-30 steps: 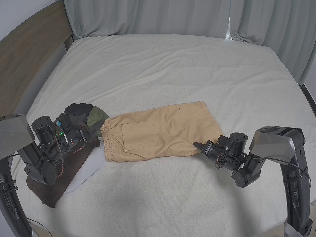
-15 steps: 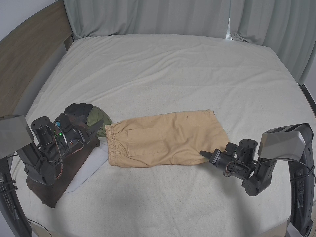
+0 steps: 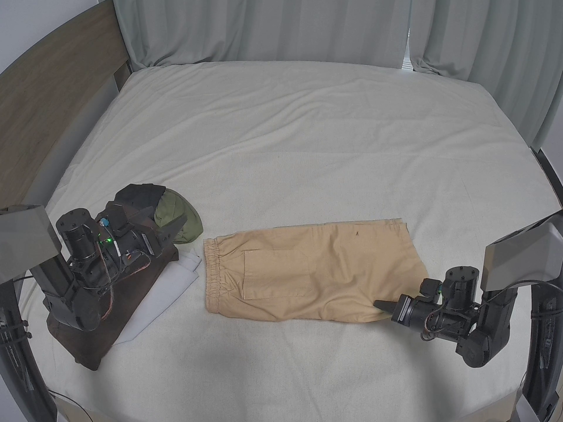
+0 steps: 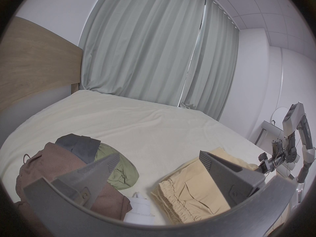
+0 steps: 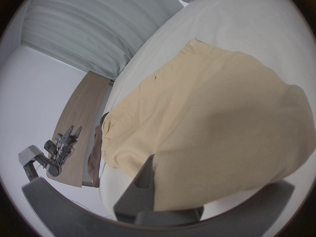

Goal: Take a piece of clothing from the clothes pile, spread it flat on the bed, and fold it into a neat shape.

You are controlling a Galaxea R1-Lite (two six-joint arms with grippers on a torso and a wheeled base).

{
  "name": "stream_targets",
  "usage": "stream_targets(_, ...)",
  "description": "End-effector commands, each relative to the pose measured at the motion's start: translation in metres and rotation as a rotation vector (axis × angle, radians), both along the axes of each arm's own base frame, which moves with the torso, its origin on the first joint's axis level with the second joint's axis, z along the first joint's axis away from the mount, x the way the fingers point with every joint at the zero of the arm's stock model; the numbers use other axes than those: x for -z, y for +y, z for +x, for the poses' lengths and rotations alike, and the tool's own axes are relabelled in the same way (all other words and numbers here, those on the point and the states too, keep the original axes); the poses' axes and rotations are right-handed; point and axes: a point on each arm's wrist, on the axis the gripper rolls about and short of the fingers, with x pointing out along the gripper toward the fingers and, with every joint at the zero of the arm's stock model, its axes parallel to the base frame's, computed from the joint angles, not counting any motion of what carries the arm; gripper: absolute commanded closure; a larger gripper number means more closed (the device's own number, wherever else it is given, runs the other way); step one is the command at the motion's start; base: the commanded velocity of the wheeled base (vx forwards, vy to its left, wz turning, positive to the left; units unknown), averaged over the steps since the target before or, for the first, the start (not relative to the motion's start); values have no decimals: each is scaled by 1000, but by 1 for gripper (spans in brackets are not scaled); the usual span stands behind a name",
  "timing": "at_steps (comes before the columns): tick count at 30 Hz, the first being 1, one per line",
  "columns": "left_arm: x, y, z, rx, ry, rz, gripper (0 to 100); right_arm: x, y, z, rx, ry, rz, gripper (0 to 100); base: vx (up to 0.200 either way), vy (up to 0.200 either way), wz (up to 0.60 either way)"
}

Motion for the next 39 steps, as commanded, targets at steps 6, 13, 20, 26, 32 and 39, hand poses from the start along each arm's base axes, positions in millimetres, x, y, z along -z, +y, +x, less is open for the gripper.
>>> stream_targets(6, 7, -7, -3, 46, 40, -21, 0, 4, -6, -15, -1, 42, -45, 100, 0, 0, 0)
stream_targets(13, 19, -18, -13, 166, 123, -54, 0, 4, -6, -15, 0, 42, -46, 0, 0, 0, 0)
stream_targets(20, 28, -19, -11, 233, 149, -58, 0, 8, -7, -41, -31, 125, -79, 0, 0, 0, 0)
stream_targets(26, 24, -18, -10, 242, 133, -59, 0, 0, -1, -64, -109, 164, -81, 0, 0, 0, 0)
stream_targets(32, 23, -17, -10, 243, 132, -59, 0, -30, 13, -89, -236, 95, -43, 0, 0, 0, 0)
stream_targets(39, 25, -17, -11, 244, 142, -61, 0, -54, 20, -85, -253, -32, 6, 0, 0, 0, 0)
